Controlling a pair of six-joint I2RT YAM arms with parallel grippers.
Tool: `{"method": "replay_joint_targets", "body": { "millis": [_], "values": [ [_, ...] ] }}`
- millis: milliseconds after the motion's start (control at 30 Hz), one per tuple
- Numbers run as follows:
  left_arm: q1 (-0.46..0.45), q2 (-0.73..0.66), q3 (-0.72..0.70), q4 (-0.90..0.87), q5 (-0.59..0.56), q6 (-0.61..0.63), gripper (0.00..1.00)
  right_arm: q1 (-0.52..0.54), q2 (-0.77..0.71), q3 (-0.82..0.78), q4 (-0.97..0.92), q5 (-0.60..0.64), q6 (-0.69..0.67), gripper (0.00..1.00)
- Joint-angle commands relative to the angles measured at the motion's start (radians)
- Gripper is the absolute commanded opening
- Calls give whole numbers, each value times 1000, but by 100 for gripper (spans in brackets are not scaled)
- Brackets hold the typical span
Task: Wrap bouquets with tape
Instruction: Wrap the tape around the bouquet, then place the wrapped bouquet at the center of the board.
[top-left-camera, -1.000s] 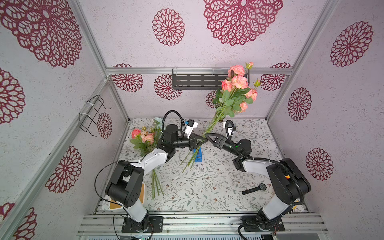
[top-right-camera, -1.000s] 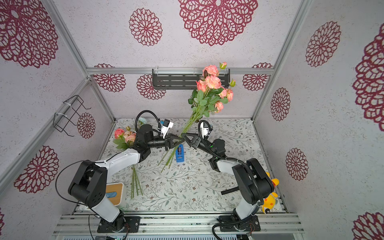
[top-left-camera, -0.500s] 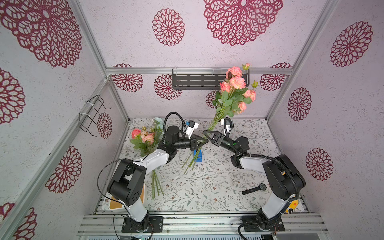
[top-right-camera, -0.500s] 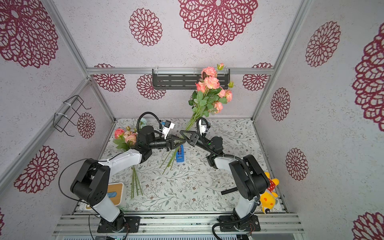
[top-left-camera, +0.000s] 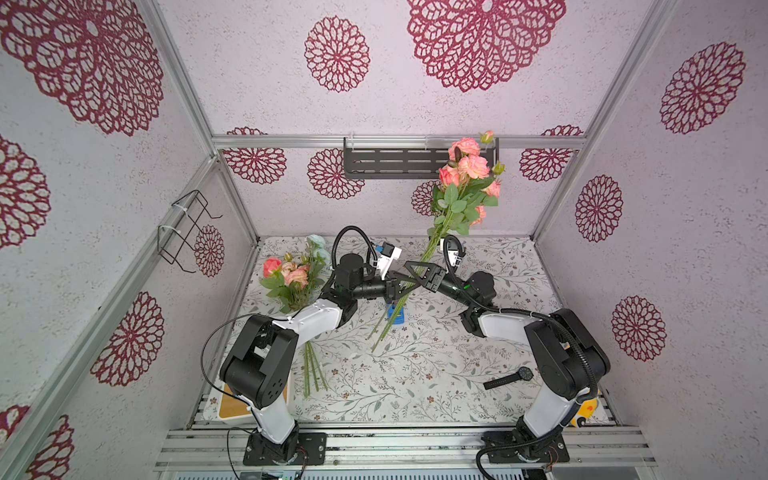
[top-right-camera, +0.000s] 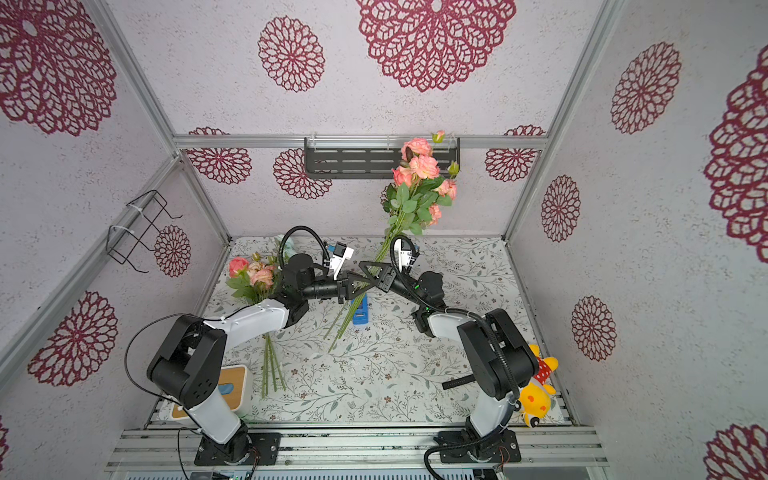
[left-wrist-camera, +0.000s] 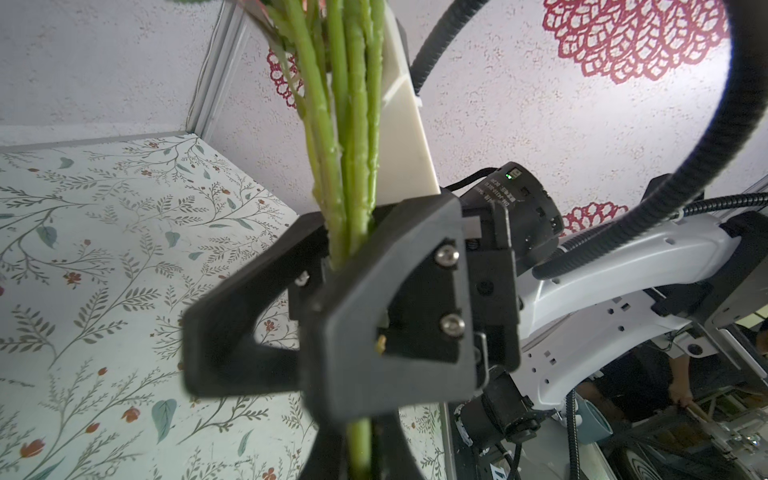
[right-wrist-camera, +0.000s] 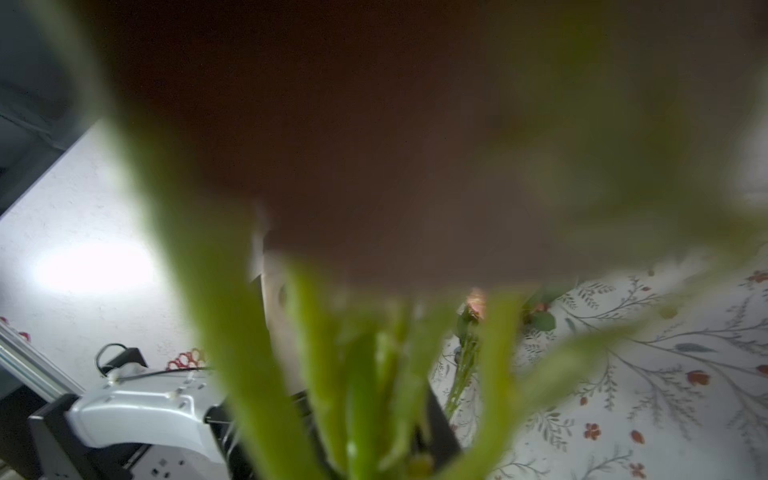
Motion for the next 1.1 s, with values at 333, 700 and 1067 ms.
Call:
{"method": "replay_joint_targets", "body": {
  "millis": [333, 700, 1067],
  "values": [
    [-38, 47, 58, -74, -40, 82, 44, -37, -247, -62, -737, 66, -328, 0],
    [-35, -5, 83, -268, -152, 169, 98, -120, -372, 27, -1536, 204, -569, 0],
    [-38, -104, 103, -520, -402, 301, 98, -224, -202, 196, -1943, 325, -722, 0]
  ]
}}
